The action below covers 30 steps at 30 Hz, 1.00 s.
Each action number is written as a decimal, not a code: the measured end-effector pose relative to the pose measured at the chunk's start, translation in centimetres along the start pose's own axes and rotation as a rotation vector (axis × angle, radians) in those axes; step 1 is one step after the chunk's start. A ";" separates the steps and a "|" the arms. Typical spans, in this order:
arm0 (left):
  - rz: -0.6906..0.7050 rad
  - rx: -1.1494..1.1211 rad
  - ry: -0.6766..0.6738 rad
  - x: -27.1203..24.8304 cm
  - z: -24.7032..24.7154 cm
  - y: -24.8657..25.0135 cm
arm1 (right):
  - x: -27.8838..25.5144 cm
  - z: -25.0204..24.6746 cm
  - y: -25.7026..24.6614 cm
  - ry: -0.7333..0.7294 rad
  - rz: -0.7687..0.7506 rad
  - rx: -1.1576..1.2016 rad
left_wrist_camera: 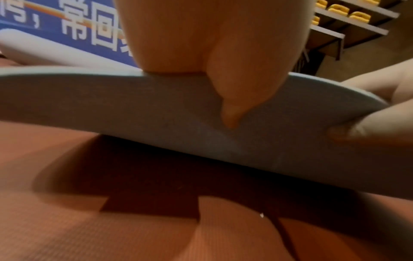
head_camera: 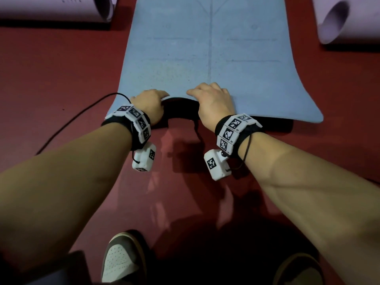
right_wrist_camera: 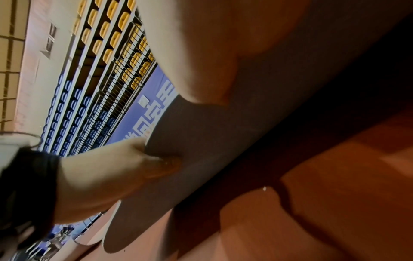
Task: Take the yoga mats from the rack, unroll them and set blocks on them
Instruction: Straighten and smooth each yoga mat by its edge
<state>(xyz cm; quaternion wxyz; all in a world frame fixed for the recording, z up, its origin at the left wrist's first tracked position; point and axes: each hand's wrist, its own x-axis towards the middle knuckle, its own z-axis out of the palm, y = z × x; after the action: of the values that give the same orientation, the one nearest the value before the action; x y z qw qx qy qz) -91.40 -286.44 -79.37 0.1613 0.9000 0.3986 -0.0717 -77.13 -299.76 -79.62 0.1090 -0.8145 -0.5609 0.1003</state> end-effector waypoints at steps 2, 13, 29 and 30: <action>0.040 0.000 0.021 0.1 0.2 0.2 | 0.3 -0.7 0.4 -0.103 -0.001 0.064; 0.008 -0.129 0.091 0.2 0.4 0.9 | 1.8 -1.0 2.0 -0.442 0.085 0.290; -0.066 -0.500 -0.295 1.3 -1.8 -0.5 | 1.5 1.9 1.5 -0.135 0.051 0.043; -0.047 -0.424 -0.291 1.4 -1.5 -0.7 | 1.5 1.9 1.5 -0.136 0.046 0.046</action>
<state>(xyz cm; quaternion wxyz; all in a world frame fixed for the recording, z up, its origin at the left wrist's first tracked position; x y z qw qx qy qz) -90.95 -284.48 -78.51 0.4002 0.8168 0.3981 -0.1193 -75.78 -298.76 -81.98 0.0872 -0.8157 -0.5457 0.1709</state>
